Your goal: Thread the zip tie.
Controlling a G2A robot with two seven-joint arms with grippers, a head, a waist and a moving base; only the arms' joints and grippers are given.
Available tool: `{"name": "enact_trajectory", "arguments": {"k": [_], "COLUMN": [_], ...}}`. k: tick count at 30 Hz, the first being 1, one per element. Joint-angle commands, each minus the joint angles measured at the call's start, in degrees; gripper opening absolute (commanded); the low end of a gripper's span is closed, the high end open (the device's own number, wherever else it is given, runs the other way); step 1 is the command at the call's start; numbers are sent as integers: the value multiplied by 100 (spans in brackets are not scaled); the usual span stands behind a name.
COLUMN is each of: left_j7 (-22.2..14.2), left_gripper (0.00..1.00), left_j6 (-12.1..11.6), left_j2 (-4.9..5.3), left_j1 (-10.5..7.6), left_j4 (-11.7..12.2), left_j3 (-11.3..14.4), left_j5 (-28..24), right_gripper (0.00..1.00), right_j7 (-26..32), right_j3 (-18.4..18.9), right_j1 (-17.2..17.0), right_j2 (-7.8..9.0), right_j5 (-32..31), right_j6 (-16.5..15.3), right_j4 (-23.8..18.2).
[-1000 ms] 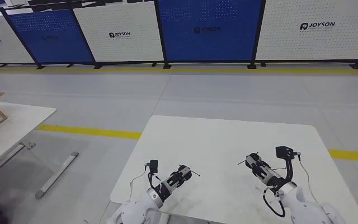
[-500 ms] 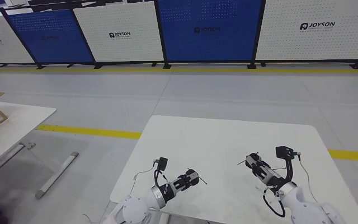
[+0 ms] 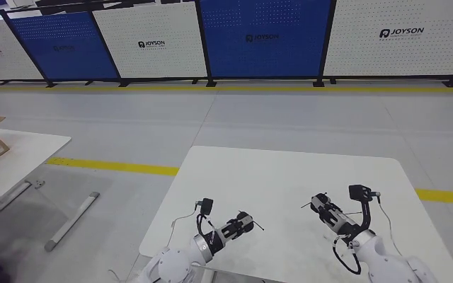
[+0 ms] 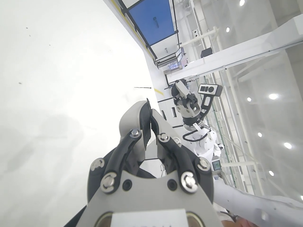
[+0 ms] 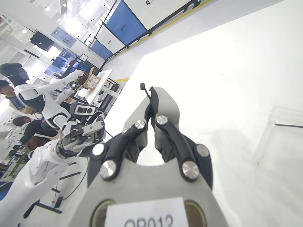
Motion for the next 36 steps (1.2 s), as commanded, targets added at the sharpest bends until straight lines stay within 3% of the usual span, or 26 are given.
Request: {"name": "enact_trajectory", "arguments": {"k": [1,3,6,18,26,36], "left_j7": [331,681,935,935,1316,1316], "left_gripper": [0,0,0,0,0,0], "left_j6": [-50,-168,-150,-150,-55,-55], "left_j2": [-42,-85,-125,-125,-162,-162], "left_j1": [-130,-244,-392,-392,-532,-532], "left_j4": [69,192,405,405,624,624], "left_j3": [148,285,479,479,677,677], "left_j5": [-92,-72,124,124,581,581], "right_gripper": [0,0,0,0,0,0], "right_j7": [0,0,0,0,0,0], "right_j3": [0,0,0,0,0,0], "right_j1": [0,0,0,0,0,0], "right_j2": [0,0,0,0,0,0], "right_j5": [0,0,0,0,0,0], "right_j6": [0,0,0,0,0,0], "right_j4": [0,0,0,0,0,0]}}
